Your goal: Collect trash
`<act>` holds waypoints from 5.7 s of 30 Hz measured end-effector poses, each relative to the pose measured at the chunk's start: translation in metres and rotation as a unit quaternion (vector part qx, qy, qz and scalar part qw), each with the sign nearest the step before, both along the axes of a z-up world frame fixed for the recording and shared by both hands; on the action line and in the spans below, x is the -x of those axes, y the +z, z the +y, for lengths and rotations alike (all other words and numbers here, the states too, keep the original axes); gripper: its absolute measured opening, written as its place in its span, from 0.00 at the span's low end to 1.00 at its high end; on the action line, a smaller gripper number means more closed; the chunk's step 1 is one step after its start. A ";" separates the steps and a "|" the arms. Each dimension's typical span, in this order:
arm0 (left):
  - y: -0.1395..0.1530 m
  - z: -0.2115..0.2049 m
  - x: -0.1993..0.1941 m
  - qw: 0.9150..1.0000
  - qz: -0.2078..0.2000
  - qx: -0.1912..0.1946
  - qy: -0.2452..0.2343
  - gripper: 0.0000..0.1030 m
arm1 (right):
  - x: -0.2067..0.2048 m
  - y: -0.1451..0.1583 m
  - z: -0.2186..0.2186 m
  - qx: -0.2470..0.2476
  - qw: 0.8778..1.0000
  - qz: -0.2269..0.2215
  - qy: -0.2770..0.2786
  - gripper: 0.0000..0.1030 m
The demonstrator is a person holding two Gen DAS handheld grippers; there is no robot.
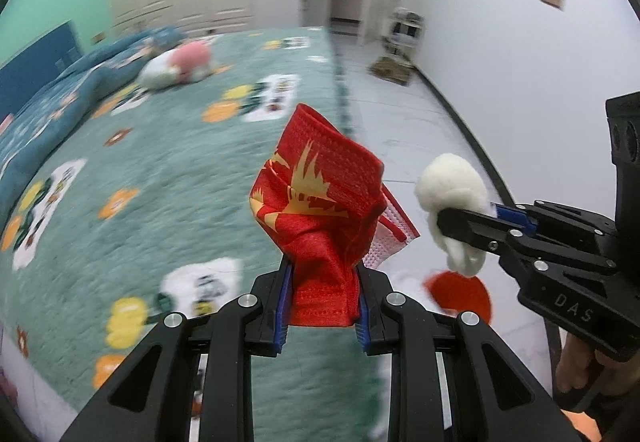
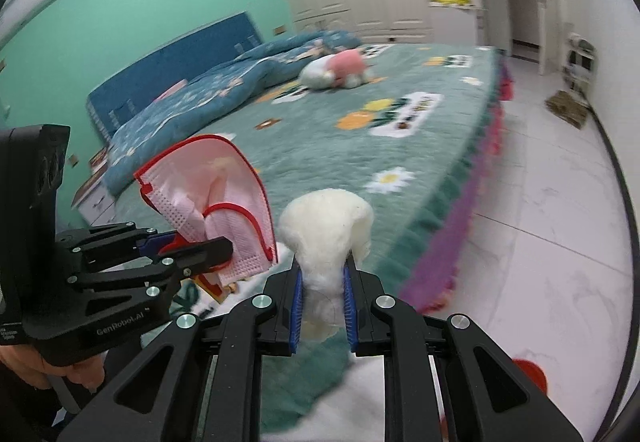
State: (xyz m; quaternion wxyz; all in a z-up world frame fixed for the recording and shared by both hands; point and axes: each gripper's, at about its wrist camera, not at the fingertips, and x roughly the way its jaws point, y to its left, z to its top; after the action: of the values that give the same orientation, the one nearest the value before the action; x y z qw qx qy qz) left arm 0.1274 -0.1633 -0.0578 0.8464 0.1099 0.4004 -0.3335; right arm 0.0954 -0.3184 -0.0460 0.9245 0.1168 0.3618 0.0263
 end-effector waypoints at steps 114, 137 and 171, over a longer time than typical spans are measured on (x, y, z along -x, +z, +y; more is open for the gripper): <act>0.026 -0.105 0.051 0.994 -0.096 0.031 -0.037 0.83 | 0.123 0.032 -0.110 -0.013 0.983 -0.096 -0.158 0.77; 0.095 0.144 0.088 0.939 -0.209 0.067 0.265 0.90 | 0.067 0.108 0.122 -0.016 0.977 -0.190 0.092 0.89; 0.094 0.222 0.126 0.886 -0.250 0.069 0.384 0.95 | 0.083 0.104 0.167 0.006 0.970 -0.213 0.120 0.95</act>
State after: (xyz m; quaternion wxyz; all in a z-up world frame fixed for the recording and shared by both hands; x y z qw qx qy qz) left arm 0.0010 0.0589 0.0360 0.9858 -0.0308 0.1625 0.0291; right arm 0.0122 -0.1511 0.0585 0.9711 0.0590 0.1679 0.1593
